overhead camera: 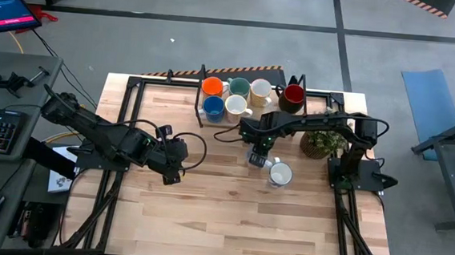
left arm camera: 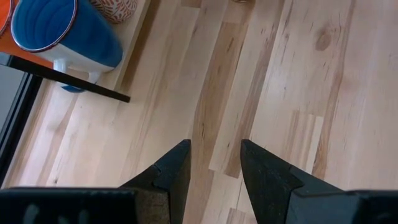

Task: Place coffee mugs
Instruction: Put the red patterned mug on the shelf

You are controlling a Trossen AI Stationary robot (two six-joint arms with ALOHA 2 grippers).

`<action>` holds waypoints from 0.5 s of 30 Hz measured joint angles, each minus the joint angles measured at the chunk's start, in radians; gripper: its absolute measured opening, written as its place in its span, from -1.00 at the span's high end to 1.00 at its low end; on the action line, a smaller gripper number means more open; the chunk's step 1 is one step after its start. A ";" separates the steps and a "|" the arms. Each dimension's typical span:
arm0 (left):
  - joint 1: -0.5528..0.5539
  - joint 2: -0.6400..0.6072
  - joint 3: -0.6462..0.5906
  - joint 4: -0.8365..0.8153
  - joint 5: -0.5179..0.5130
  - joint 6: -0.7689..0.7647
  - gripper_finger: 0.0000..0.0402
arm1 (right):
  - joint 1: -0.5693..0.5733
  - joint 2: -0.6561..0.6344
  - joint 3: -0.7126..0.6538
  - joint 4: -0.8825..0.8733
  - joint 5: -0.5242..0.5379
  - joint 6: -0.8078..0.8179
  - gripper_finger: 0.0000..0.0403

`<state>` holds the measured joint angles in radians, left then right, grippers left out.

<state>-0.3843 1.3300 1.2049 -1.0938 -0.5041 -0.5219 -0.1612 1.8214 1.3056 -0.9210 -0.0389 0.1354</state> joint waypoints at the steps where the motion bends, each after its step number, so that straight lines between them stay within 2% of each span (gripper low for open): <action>1: 0.000 0.000 0.000 0.000 0.000 0.000 0.36 | 0.000 0.000 0.000 0.004 -0.002 0.000 0.88; 3: 0.000 0.000 0.000 0.000 0.000 0.000 0.36 | 0.000 0.000 0.000 0.001 -0.015 0.006 0.96; 10: 0.006 0.000 0.000 0.000 -0.003 0.001 0.36 | 0.000 0.000 0.015 0.000 -0.041 0.047 0.99; 15: 0.025 0.000 0.000 0.000 -0.004 0.002 0.36 | 0.000 0.000 0.124 -0.056 -0.042 0.071 0.99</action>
<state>-0.3594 1.3300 1.2053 -1.0939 -0.5079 -0.5198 -0.1612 1.8214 1.4296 -0.9774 -0.0810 0.2063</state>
